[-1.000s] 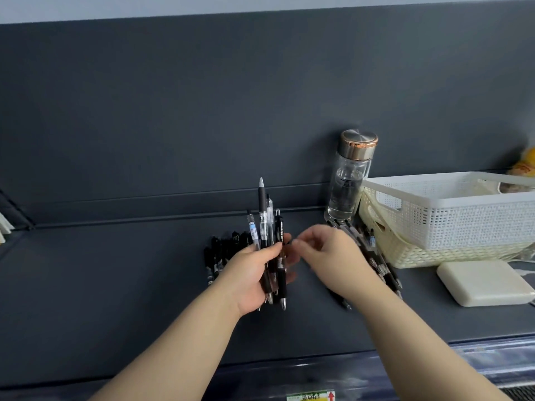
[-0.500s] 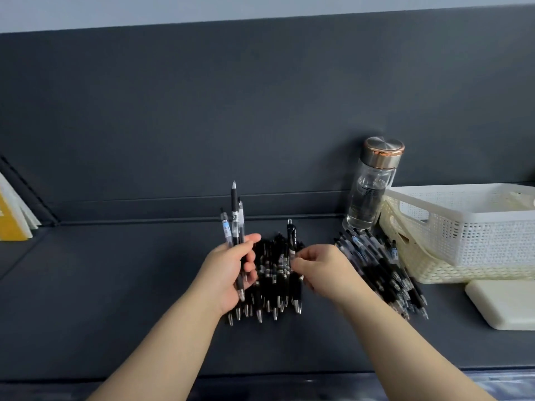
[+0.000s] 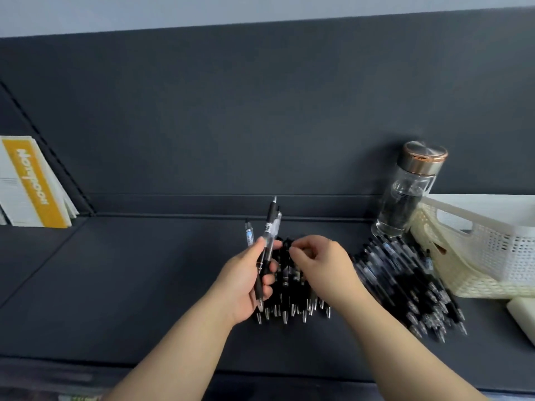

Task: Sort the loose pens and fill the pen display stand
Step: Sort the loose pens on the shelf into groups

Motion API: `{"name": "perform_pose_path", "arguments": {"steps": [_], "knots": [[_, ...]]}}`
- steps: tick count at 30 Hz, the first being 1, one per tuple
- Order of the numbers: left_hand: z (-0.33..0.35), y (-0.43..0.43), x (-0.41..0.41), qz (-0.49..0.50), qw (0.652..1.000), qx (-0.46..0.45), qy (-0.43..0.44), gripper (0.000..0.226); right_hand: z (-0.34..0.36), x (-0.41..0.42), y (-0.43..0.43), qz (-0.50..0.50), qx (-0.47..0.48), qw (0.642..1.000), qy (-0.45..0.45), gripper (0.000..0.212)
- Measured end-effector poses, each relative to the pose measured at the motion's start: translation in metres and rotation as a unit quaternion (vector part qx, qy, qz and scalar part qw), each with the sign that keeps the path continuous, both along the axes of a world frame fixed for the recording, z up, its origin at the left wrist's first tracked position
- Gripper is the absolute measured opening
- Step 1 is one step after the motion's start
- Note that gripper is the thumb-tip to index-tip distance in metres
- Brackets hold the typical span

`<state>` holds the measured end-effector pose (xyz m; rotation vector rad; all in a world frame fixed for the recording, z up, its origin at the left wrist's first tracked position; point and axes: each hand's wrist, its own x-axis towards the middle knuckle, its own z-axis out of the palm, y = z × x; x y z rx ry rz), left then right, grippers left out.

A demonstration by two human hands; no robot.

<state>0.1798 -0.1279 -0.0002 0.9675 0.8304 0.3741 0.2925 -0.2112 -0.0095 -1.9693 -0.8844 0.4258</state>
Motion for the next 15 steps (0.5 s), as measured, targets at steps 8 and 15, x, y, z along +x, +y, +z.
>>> {"name": "perform_pose_path", "arguments": {"steps": [8, 15], "knots": [[-0.002, -0.012, 0.008, -0.202, 0.975, 0.085, 0.042, 0.021, 0.024, 0.007, -0.017, -0.050, 0.179, 0.925, 0.331, 0.018], [-0.003, 0.004, 0.009, -0.182, 0.973, 0.115, 0.088, 0.032, 0.030, 0.036, -0.033, -0.135, 0.356, 0.850, 0.364, 0.016]]}}
